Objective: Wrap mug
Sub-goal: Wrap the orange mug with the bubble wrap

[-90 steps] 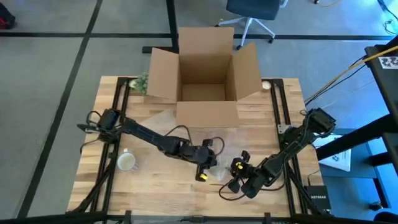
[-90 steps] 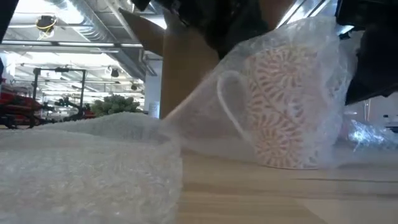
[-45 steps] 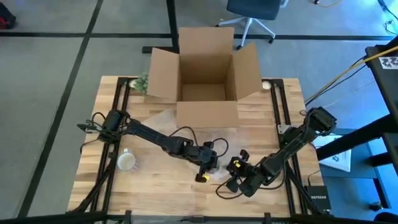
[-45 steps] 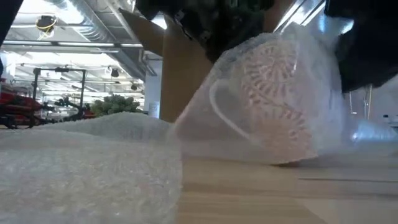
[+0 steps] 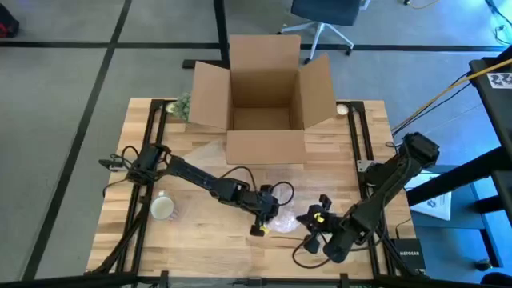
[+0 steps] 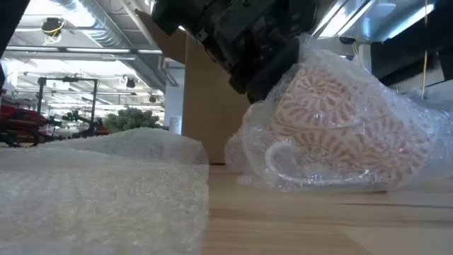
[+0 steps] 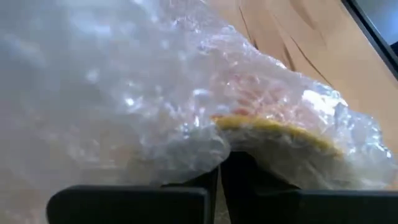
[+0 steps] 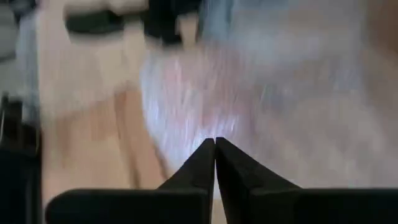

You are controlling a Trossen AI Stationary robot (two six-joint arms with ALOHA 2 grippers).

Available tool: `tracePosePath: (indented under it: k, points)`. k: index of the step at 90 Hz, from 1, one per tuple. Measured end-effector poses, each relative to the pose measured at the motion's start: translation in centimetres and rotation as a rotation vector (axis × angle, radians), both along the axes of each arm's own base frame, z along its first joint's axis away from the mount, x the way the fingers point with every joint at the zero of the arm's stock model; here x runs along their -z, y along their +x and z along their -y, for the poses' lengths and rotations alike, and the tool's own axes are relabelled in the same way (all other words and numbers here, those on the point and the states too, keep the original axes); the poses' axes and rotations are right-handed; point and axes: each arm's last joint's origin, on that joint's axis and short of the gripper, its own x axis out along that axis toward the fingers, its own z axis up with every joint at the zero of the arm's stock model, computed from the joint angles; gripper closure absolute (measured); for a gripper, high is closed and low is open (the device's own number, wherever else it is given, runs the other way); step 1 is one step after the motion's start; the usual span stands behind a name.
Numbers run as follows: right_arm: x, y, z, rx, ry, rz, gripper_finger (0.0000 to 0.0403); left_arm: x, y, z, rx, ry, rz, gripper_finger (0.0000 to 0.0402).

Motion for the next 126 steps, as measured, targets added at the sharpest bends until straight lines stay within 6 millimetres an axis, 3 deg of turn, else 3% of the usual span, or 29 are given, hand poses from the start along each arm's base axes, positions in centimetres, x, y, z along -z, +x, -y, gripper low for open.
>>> tracePosePath:
  k: [15,59,69,86,97,106,126]
  points:
    - [3.0,0.4,-0.6,-0.067,0.042,-0.2,0.0403,0.0,0.0,0.2,0.005,0.0,0.003,0.0402]
    - [8.6,3.6,-0.7,-0.048,0.004,-0.266,0.0403,-1.3,0.5,0.7,0.022,-0.056,0.11,0.0402]
    - [7.8,3.3,-0.6,-0.058,0.005,-0.308,0.0403,-1.2,0.5,0.4,0.014,-0.055,0.088,0.0402]
    - [1.6,2.5,-1.4,-0.137,-0.015,-0.298,0.0403,-1.0,0.4,0.5,0.016,-0.057,0.083,0.0402]
    - [-0.3,2.3,-1.3,-0.098,-0.084,-0.207,0.0403,-1.0,0.4,0.5,0.016,-0.056,0.084,0.0402]
    - [0.6,1.9,-1.2,-0.076,-0.096,-0.207,0.0403,-1.0,0.4,0.5,0.013,-0.059,0.086,0.0402]
    - [6.3,1.7,-1.6,-0.029,-0.012,-0.153,0.0403,-1.2,0.4,1.0,-0.004,-0.096,0.097,0.0402]
